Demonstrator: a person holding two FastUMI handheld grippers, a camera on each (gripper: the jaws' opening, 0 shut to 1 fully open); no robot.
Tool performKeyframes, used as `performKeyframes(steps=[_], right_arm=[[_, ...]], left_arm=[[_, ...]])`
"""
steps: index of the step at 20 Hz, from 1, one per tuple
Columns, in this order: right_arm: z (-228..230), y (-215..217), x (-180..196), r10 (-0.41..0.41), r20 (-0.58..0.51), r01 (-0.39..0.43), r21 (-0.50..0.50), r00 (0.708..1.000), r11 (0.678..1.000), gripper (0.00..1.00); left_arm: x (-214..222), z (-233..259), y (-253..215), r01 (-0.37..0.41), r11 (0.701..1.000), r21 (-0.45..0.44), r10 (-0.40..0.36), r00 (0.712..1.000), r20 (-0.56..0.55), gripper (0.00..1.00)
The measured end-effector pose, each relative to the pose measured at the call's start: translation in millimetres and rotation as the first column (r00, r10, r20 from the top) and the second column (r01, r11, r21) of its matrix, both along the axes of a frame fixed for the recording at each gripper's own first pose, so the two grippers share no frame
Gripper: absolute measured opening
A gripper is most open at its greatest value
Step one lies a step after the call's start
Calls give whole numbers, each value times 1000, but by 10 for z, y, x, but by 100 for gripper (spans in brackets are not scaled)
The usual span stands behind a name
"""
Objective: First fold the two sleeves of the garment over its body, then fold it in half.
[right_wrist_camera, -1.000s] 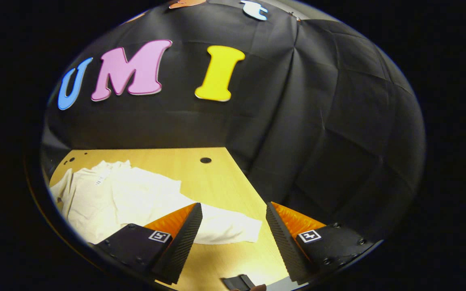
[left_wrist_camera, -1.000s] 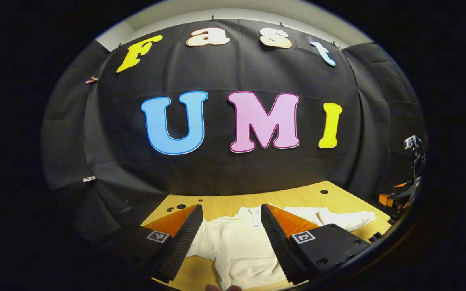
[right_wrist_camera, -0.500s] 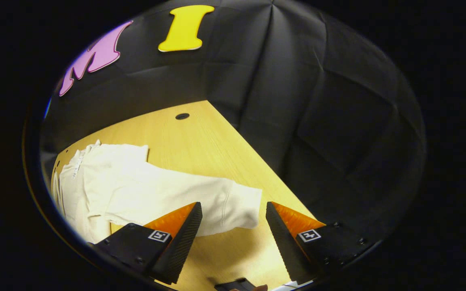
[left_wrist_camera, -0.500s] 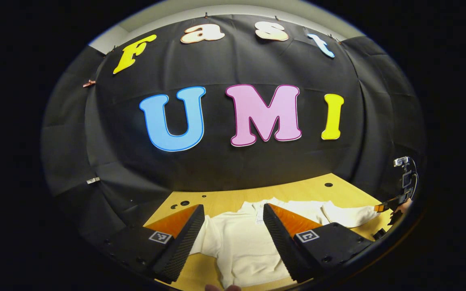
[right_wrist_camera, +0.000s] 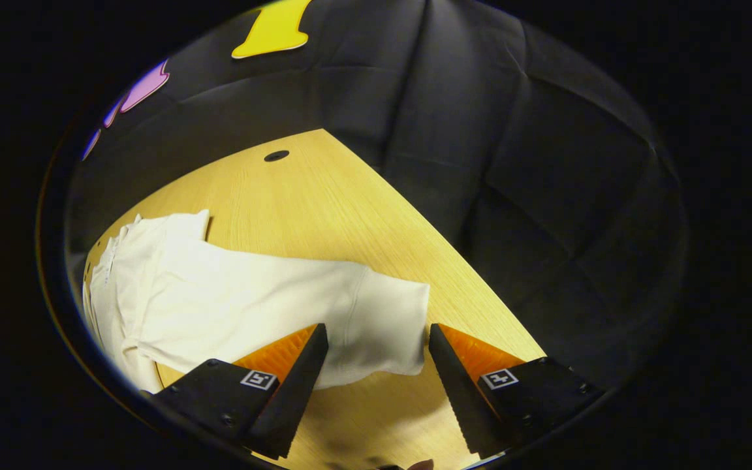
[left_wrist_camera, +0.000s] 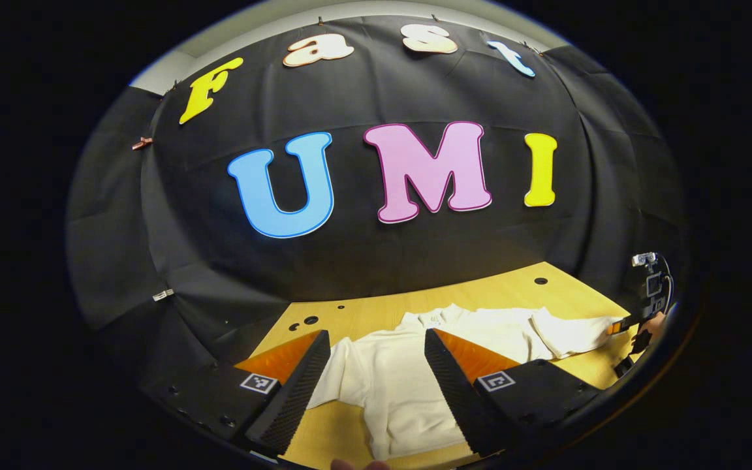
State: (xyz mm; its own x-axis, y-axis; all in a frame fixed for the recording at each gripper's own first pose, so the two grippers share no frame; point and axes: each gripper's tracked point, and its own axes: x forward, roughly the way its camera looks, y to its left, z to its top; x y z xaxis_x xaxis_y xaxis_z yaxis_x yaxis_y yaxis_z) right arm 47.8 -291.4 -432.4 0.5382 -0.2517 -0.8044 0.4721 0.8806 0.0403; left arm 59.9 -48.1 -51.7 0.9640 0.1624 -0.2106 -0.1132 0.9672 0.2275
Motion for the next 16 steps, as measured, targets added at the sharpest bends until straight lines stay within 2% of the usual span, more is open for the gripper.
performKeyframes(steps=[2,5,6,8,9,10,16], right_arm=[[12,-9,0,-15,14,15,3,1000,1000,98],[30,59,33,19,13,-19,5,1000,1000,96],[9,128,39,42,6,-42,17,999,999,83],[7,190,28,73,-12,-73,9,997,997,38],[37,214,28,72,-18,-72,11,997,997,25],[34,244,11,70,-17,-70,26,997,997,18],[213,255,-203,32,33,-34,64,999,997,16]], left_arm=[[-18,-3,3,-1,1000,8,1,1000,-2,95],[-41,-28,23,-6,1000,12,6,1000,-6,95],[-49,-12,30,-8,1000,10,8,1000,-4,95],[-54,4,56,-11,1000,7,11,1000,2,95],[-60,-2,59,-10,1000,6,10,1000,5,95],[-66,4,54,-8,1000,5,8,1000,6,95],[-92,18,48,18,1000,4,-18,1000,15,95]])
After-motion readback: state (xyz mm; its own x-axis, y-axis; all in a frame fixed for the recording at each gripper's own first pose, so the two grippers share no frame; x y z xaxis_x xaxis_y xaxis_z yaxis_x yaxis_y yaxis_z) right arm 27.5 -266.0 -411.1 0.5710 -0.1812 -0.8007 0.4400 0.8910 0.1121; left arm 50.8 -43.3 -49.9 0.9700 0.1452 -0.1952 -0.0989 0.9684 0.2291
